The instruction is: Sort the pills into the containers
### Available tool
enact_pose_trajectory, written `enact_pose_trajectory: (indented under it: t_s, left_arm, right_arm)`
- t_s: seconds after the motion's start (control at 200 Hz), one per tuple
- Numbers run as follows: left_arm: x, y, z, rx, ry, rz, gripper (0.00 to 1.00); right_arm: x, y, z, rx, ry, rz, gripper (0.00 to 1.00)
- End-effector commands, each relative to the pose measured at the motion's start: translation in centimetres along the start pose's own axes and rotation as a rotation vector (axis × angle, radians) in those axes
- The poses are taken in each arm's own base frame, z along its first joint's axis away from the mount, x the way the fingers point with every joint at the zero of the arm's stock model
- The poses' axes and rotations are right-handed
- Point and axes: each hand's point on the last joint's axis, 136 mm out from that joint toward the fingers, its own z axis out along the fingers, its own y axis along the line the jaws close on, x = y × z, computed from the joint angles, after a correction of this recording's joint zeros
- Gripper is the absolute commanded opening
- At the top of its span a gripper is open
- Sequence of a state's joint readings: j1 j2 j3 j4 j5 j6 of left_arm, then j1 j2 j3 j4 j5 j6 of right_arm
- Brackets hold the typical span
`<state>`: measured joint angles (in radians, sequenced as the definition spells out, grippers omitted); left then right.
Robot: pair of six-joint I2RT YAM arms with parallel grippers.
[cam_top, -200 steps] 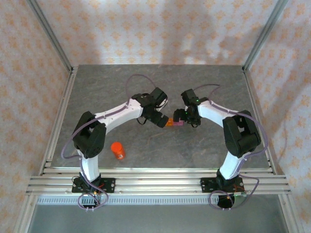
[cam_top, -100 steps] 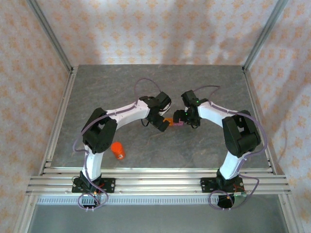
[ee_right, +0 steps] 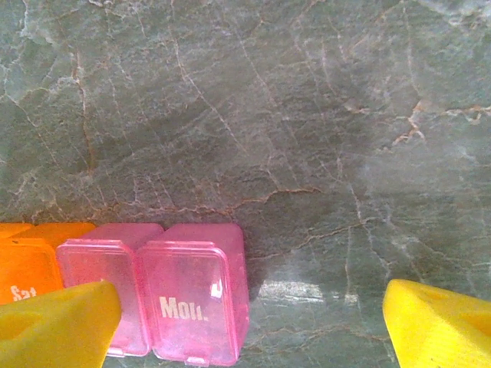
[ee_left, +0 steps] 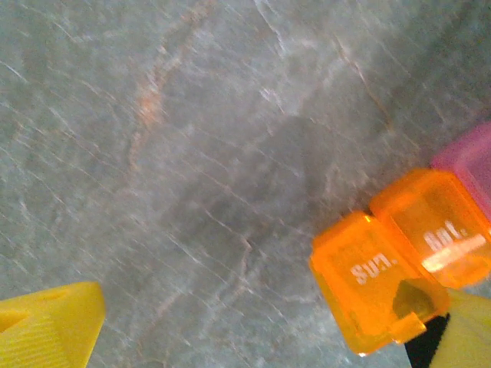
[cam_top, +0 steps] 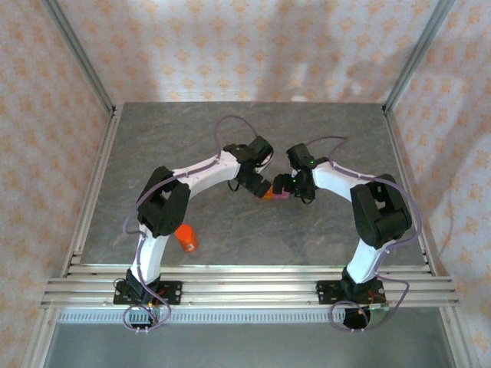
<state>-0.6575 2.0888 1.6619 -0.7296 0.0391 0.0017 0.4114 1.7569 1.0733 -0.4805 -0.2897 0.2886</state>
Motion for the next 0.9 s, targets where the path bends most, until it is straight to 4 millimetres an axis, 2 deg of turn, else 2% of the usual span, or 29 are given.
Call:
enact_pose_trajectory:
  t_s: [0.0,0.245,0.35,0.435,0.611,0.636,0.656,0.716,0.896]
  left_arm:
    - [-0.3,2.4,0.7,-0.050,0.025,-0.022,1.00]
    - [-1.3,3.3,2.3,-0.037,0.028,-0.100,1.00]
    - [-1.8,3.3,1.5,-0.027,0.005,-0.127,1.00]
    - [-2.5,3.3,-0.4,-0.015,-0.054,-0.155,1.00]
    - [-4.0,4.7,-6.3,-0.012,-0.224,-0.262,1.00]
    - [-3.8,4.9,-6.3,-0.012,-0.229,-0.279,1.00]
    - [-4.2,5.2,-8.0,-0.006,-0.272,-0.298,1.00]
    - [-3.9,6.0,-9.6,-0.005,-0.323,-0.346,1.00]
    - [-1.3,8.1,-12.5,-0.005,-0.418,-0.469,1.00]
  right_arm:
    - [1.9,-1.7,1.3,0.061,0.062,0.015,0.90]
    - [2.1,-1.7,1.6,0.058,0.072,0.023,0.89]
    - [2.1,-1.6,1.6,0.052,0.075,0.026,0.89]
    - [1.8,-1.3,1.3,0.046,0.070,0.024,0.89]
    - [0.3,-0.5,-0.3,0.038,0.038,-0.004,0.89]
    - [0.0,-0.3,-0.7,0.039,0.032,-0.010,0.89]
    - [-0.3,-0.2,-1.0,0.040,0.024,-0.015,0.89]
    - [-1.2,0.3,-2.1,0.031,0.002,-0.028,0.90]
    - [-3.1,2.1,-5.3,-0.019,-0.055,-0.050,0.90]
